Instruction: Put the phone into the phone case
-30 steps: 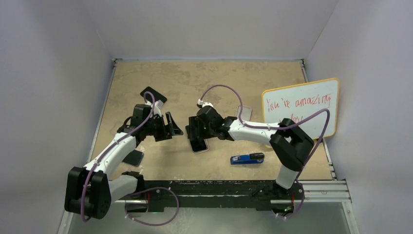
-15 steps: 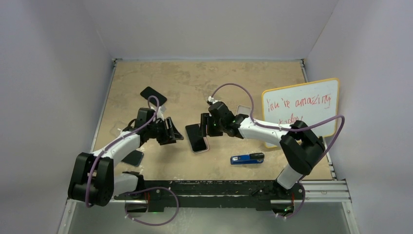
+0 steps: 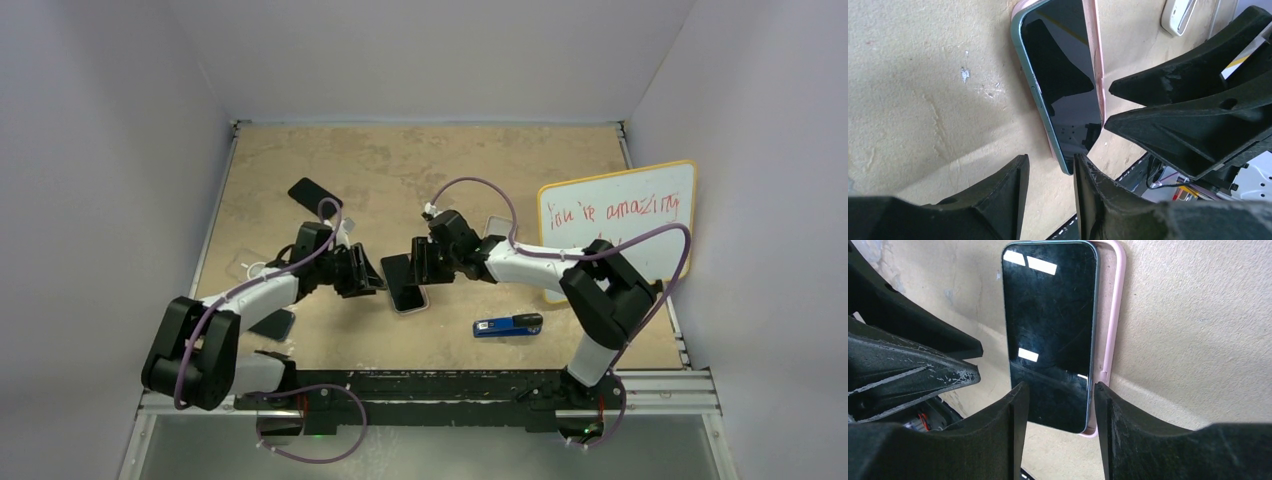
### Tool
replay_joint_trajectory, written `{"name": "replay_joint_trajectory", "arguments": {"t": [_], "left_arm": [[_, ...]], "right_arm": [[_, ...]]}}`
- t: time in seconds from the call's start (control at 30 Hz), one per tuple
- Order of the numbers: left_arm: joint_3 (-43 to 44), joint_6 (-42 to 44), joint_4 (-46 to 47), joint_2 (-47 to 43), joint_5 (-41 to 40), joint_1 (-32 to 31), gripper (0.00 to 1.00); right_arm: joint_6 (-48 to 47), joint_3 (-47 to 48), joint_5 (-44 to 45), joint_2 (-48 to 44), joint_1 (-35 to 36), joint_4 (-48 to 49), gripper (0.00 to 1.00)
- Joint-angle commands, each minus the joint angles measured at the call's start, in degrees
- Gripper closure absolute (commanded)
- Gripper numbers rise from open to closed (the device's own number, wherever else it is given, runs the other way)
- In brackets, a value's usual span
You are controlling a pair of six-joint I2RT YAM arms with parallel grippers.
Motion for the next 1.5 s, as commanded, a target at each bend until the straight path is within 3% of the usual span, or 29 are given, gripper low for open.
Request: {"name": "replay_joint_trajectory", "arguments": {"t": [0.0,0.43,0.7,0.87,1.03,1.33,1.47], "left_arm": [[-0.5,-1.6,4.9,1.1,-1.7,-1.2,0.62],[1.5,-4.1,10.5,6.2,-4.0,-5.0,0.73],[3.1,-4.2,11.1,8.7,-4.8,-6.5,0.91],[3.4,-5.8,10.4,9.3,-7.0,-7.5,0.96],[2.3,-9.2,12.3,8.4,-5.9,-7.9,0.90],[8.4,-2.5,-0.4,6.5,-14.0,-7.7,0.67],[10.2,-2.4,-0.6,6.7,-15.4,-7.3,0.63]], "right_arm": [[-1.5,0.4,-0.8,0.4,-0.2,0.5,0.48],[-2.5,-2.0,-0.5,-0.1,-2.3,1.2,0.49],[-3.6,-2.0,-3.4,3.4,-2.7,4.8,0.51],[-0.5,-3.3,-6.2,4.8,-1.8,9.7,0.55],[1.7,-4.4,-6.1,3.3,0.4,11.6,0.56],[1.7,-7.0,-1.5,-1.2,0.3,8.6,0.56],[1.6,-6.7,0.1,-2.4,-0.5,7.6,0.55]]}}
